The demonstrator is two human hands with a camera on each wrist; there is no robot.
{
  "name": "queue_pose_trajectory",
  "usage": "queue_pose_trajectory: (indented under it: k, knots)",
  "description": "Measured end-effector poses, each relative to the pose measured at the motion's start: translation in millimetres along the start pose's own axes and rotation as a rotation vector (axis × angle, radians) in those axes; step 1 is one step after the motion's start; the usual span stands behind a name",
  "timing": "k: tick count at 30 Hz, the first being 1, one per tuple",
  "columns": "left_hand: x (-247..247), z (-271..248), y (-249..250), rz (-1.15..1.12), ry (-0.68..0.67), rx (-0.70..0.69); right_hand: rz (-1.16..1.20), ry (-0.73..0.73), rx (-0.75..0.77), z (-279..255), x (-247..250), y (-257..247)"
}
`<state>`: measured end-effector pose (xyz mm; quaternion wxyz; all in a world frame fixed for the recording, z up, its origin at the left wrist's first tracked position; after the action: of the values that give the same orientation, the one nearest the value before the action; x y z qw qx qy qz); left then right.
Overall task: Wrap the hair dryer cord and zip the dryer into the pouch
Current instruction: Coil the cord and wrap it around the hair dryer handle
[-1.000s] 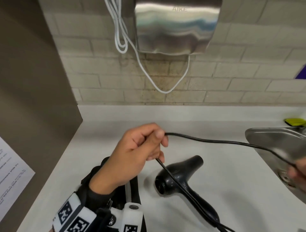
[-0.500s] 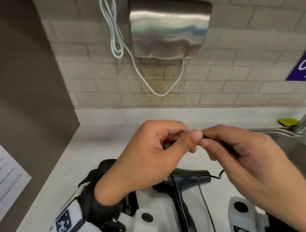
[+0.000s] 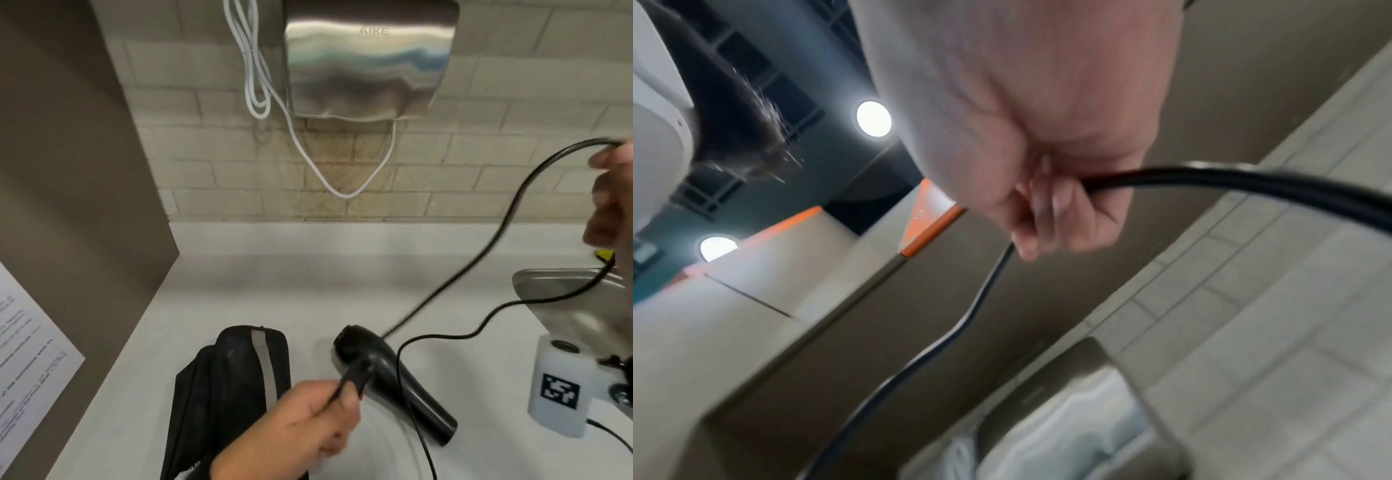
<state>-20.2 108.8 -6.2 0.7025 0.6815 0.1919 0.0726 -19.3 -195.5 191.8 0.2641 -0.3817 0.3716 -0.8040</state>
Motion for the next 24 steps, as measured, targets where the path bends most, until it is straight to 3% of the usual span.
queue_pose_trajectory:
  k: [5,9,12,14,17,24]
  knots:
    - [31,-17,39,0.111,0.281,-0.180,-0.347,-0.263,-0.042,-37,-34,18]
    - [29,-13,75,0.148,0.256,-0.278,-0.478,-0.314,-0.030,-50,-62,23]
    - [27,-5,91,0.212,0.225,-0.281,-0.552,-0.361,0.194,-63,-92,4]
    - [27,1,95,0.257,0.220,-0.263,-0.474,-0.510,0.352,-76,-121,-9]
    - [28,9,97,0.228,0.231,-0.246,-0.347,-0.688,0.447,-91,-164,-12]
    - [42,5,83,-0.077,0.238,-0.253,0.093,-0.609,0.331,-70,-189,18]
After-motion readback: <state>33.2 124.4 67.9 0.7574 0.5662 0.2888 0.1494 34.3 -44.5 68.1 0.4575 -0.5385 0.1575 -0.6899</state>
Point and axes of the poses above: each hand's wrist, its own z-axis towards the middle knuckle, its own x-axis out of the back of the hand, y = z × x, the point moved 7 cm from there along z, towards the middle knuckle, and after that the axes turned 15 degrees about -y, right-handed, at the moved point
